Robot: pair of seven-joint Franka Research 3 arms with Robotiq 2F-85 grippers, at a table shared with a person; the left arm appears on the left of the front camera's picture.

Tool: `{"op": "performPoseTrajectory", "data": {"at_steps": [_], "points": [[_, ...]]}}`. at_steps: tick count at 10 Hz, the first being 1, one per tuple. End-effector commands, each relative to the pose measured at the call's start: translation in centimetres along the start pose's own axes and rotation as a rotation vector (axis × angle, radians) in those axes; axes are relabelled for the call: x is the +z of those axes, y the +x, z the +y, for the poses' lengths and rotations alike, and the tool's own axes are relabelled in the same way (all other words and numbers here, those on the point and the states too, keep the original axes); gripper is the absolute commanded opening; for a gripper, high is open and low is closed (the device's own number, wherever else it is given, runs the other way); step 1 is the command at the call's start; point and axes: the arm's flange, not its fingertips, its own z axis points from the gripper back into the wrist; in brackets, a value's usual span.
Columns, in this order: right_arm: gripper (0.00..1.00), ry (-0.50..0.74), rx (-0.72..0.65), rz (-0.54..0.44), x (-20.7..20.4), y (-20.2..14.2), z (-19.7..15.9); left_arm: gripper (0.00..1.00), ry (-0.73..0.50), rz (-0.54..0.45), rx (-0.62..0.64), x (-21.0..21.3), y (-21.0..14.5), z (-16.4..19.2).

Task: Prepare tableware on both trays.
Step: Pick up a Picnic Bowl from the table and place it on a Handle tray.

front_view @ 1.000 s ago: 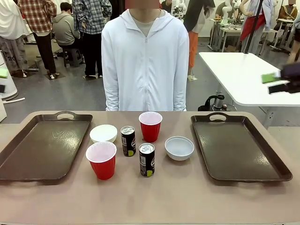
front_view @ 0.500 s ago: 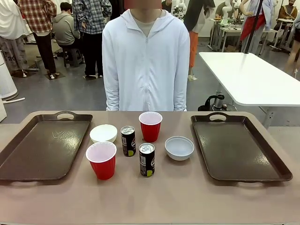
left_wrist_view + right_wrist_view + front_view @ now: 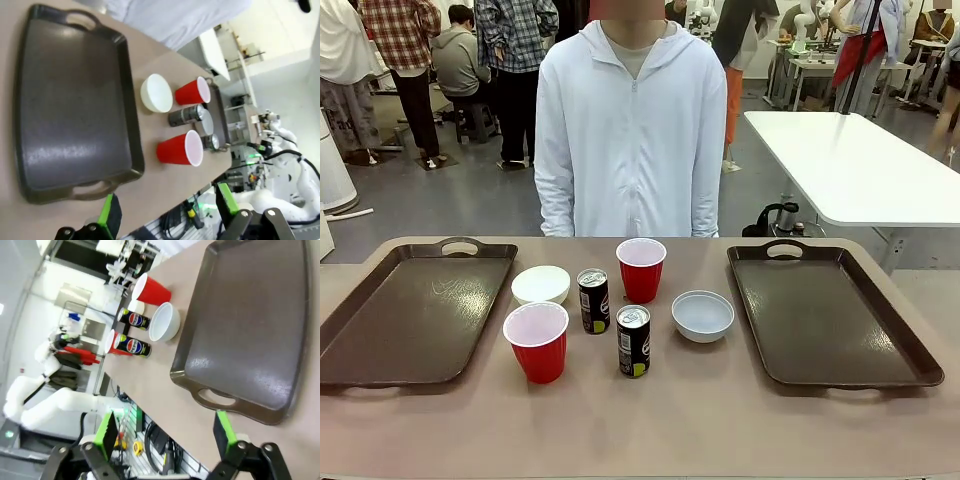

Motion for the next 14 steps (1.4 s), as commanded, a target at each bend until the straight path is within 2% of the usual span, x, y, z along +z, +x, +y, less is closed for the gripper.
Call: {"op": "performPoseTrajectory", "data": {"at_steps": [1, 3, 4, 14], "points": [[1.00, -0.018, 0.001, -0.058, -5.2, -6.5, 3.1, 1.00, 0.051, 0.019, -0.003, 1.1, -1.2, 0.1], [1.00, -0.036, -0.003, -0.047, -5.1, -6.2, 3.1, 1.00, 0.090, 0.040, 0.010, 1.5, -1.7, 0.5], [1.00, -0.030, -0.022, -0.034, 0.7, -0.1, -0.1, 1.00, 0.054, 0.008, 0.013, 1.1, -0.8, 0.4], [1.00, -0.030, -0.022, -0.034, 0.7, -0.1, -0.1, 1.00, 0.054, 0.008, 0.013, 1.1, -0.8, 0.4]]}}
